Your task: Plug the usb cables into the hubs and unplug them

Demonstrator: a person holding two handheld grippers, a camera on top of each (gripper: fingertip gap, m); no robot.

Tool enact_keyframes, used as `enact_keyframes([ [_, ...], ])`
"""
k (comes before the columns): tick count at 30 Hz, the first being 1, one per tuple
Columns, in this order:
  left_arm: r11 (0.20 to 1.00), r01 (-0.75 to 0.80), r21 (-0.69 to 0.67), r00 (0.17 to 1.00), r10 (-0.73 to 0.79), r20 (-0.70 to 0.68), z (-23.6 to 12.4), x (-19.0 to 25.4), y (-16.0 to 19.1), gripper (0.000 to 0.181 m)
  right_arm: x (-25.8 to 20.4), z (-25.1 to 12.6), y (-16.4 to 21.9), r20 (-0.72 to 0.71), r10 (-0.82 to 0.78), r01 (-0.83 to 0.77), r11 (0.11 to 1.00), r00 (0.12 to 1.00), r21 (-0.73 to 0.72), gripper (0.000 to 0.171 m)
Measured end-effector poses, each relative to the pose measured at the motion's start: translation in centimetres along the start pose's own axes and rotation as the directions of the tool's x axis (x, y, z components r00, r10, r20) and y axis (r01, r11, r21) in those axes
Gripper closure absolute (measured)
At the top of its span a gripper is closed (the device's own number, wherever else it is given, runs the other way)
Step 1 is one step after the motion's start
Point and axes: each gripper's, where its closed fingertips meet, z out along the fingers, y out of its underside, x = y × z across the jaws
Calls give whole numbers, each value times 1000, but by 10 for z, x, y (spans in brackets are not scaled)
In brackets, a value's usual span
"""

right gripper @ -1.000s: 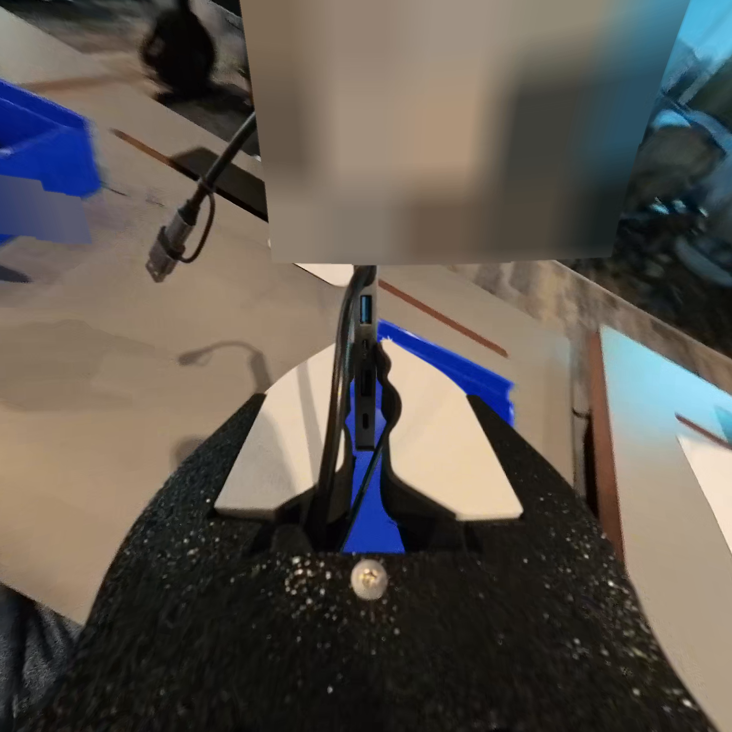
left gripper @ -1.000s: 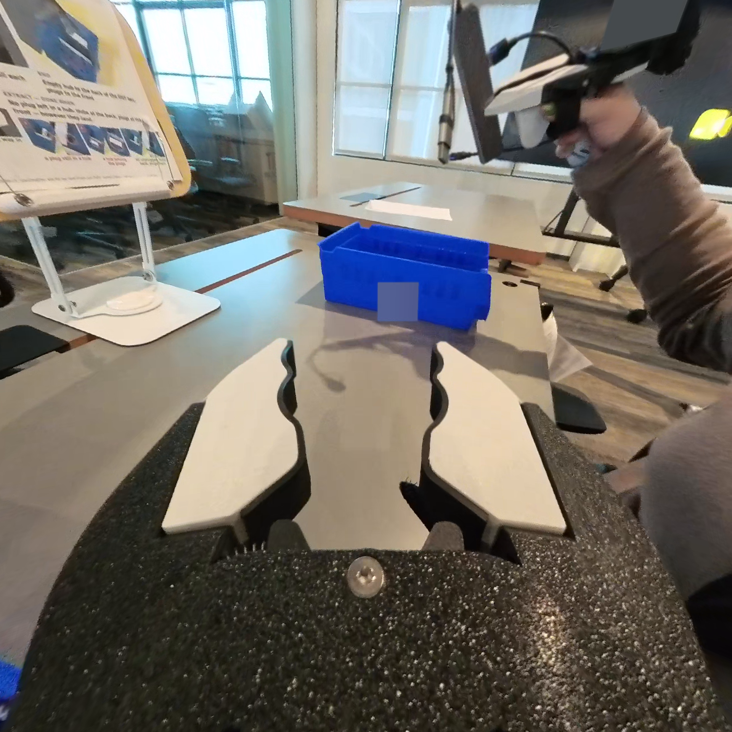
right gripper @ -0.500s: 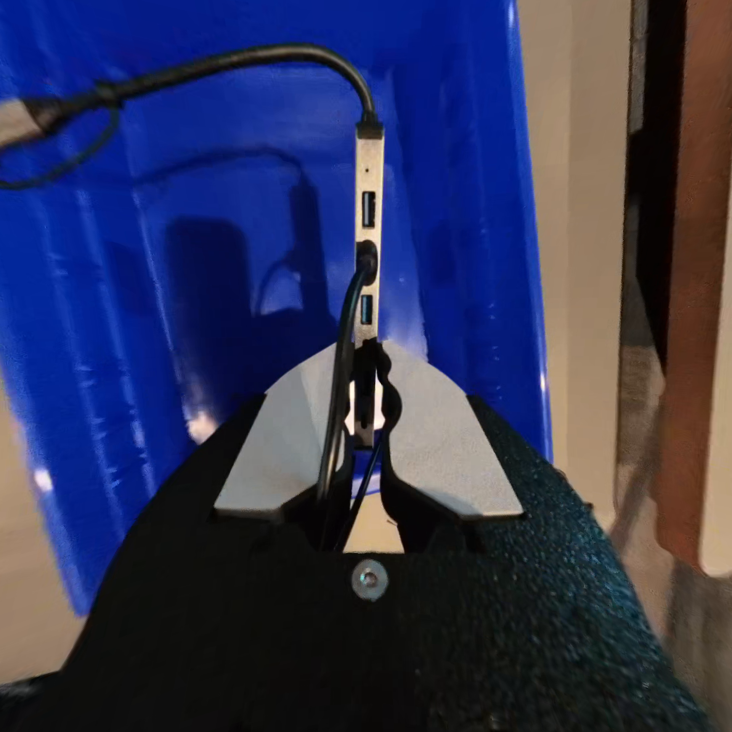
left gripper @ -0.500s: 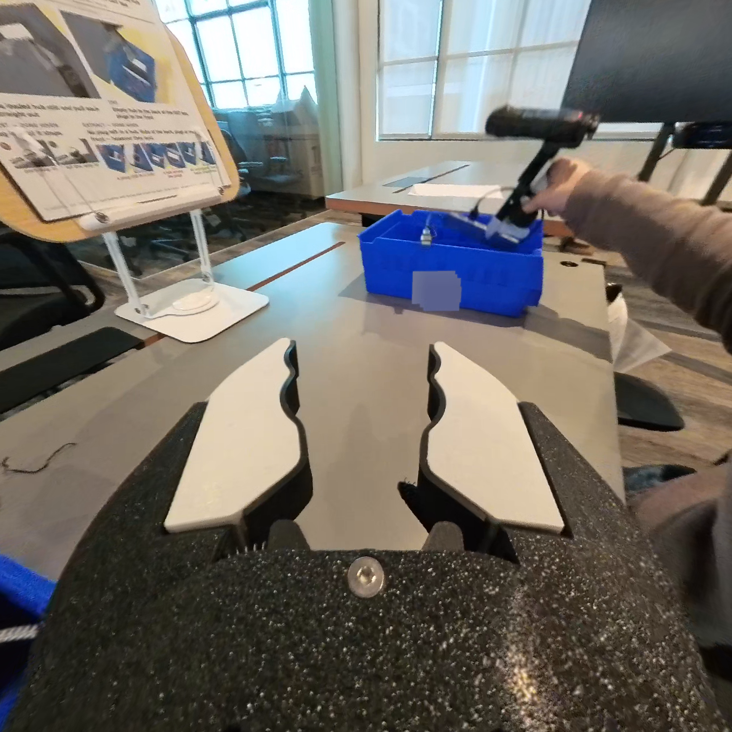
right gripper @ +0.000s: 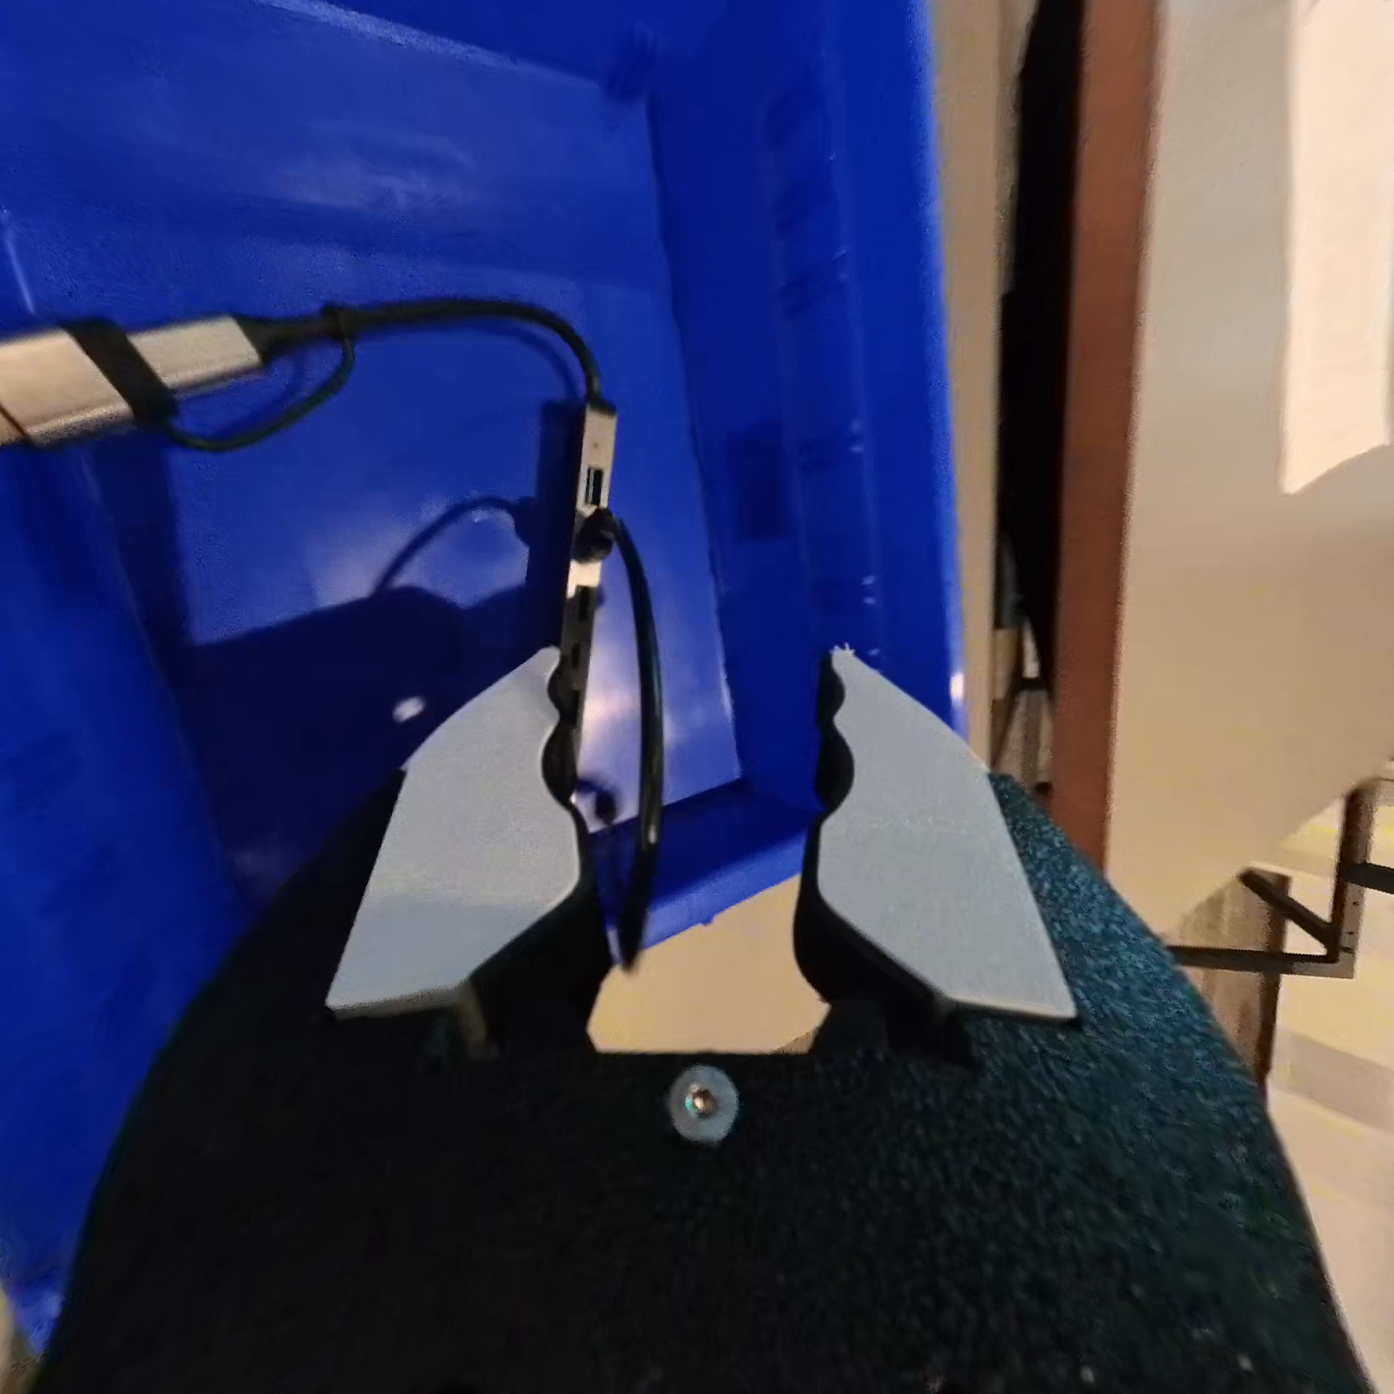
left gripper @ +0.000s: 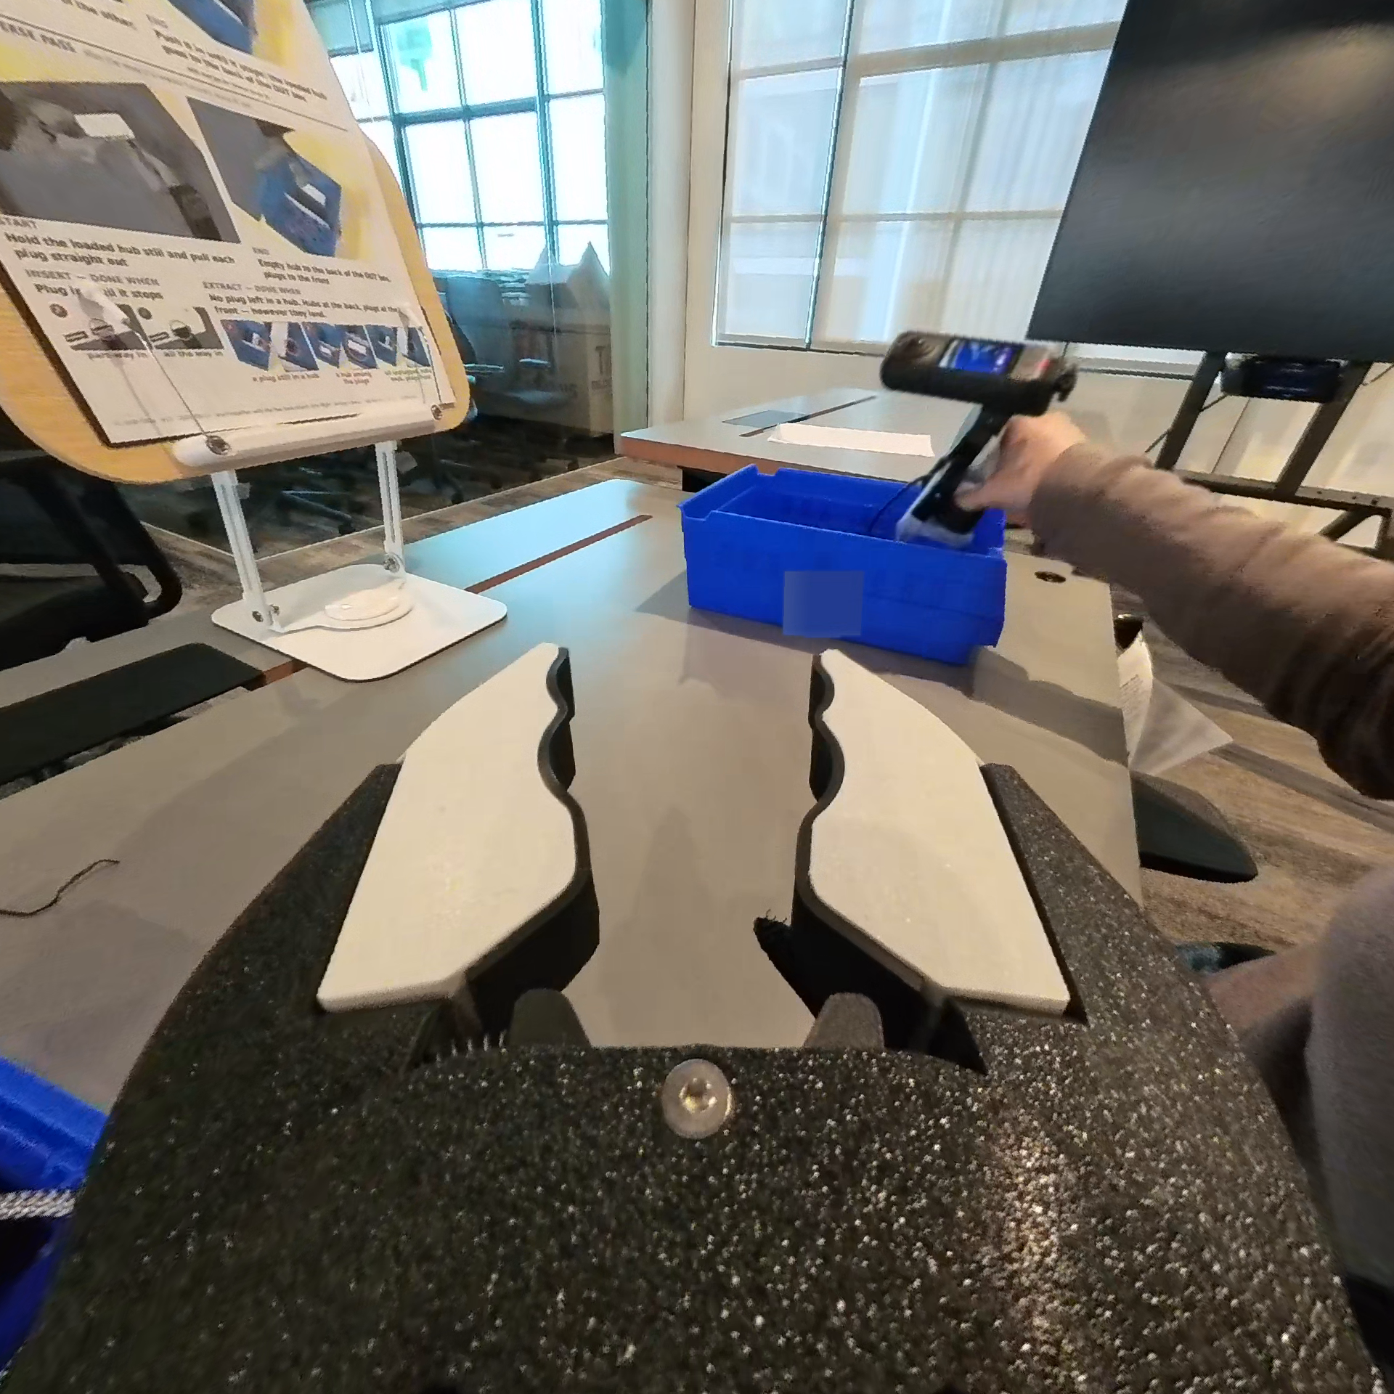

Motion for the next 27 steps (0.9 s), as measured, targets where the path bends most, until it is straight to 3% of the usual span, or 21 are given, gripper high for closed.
enact_keyframes([
  [5,1000,-7,9,1000,7,14,-2,-2,-2,121,15,-67,-27,-157,57,-15,967,986,256,116],
  [8,999,-29,15,999,29,31,-3,-4,-4,121,-2,-126,-50,-159,107,-11,862,981,507,118],
  [10,998,-64,23,997,63,53,-5,-6,-5,119,-32,-169,-67,-82,102,-16,712,991,702,118],
  [13,989,-143,36,983,138,119,-9,-14,-9,115,-95,-233,-91,109,5,-103,370,994,923,122],
  [15,981,-193,31,969,185,164,-12,-20,-12,113,-138,-266,-101,224,-96,-208,153,970,966,122],
  [17,974,-226,15,954,219,205,-15,-26,-12,111,-176,-283,-110,253,-181,-253,22,950,967,111],
  [22,966,-258,-17,927,253,276,-17,-38,-9,104,-255,-286,-126,288,-309,-329,-87,906,940,82],
  [25,967,-255,1,918,241,314,-15,-44,-9,90,-289,-284,-122,335,-379,-411,-138,863,901,67],
  [27,975,-222,20,916,201,348,-15,-49,-9,71,-301,-285,-119,386,-424,-473,-119,819,873,60],
])
